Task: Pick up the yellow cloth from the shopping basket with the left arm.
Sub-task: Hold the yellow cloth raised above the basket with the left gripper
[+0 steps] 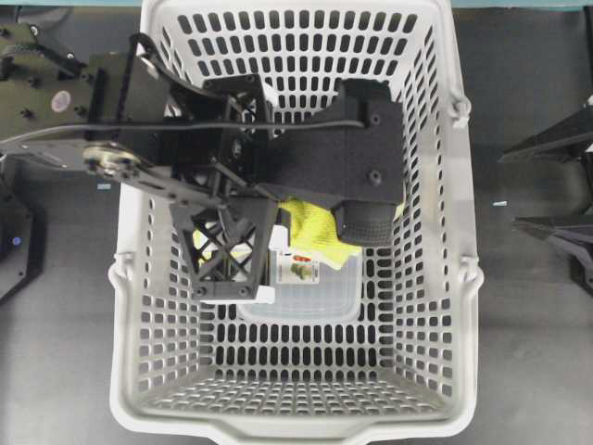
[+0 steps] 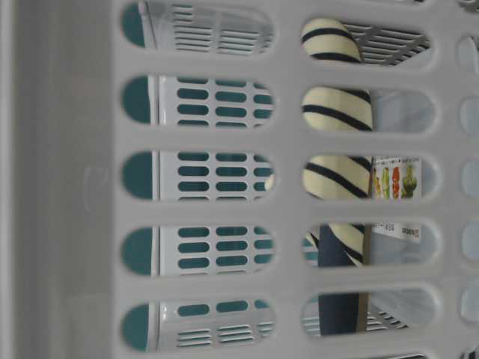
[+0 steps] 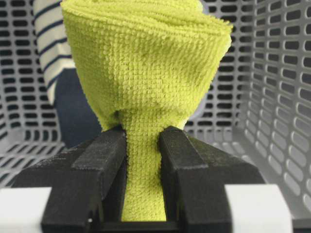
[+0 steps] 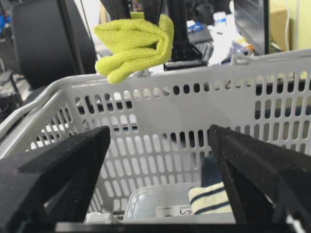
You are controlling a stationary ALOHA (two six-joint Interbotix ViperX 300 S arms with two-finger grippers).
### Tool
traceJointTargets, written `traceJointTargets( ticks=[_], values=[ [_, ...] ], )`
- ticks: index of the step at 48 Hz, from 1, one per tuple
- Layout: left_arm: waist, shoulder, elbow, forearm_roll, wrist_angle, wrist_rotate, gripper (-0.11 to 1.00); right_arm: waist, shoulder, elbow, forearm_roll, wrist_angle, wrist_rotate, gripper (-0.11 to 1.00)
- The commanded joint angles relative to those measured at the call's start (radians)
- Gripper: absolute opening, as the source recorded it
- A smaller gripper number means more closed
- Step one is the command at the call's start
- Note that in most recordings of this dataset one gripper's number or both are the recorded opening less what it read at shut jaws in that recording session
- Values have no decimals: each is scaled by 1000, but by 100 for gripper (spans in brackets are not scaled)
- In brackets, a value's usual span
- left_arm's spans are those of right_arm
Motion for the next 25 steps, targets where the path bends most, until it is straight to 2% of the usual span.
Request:
traceJointTargets(
  ticks=[1, 25],
  values=[
    [-2, -12, -11, 3, -5, -3, 17, 2, 5, -8, 3, -11, 2, 78],
    [0, 3, -12, 5, 2, -2, 17, 2, 2, 5, 5, -11, 0, 78]
  ],
)
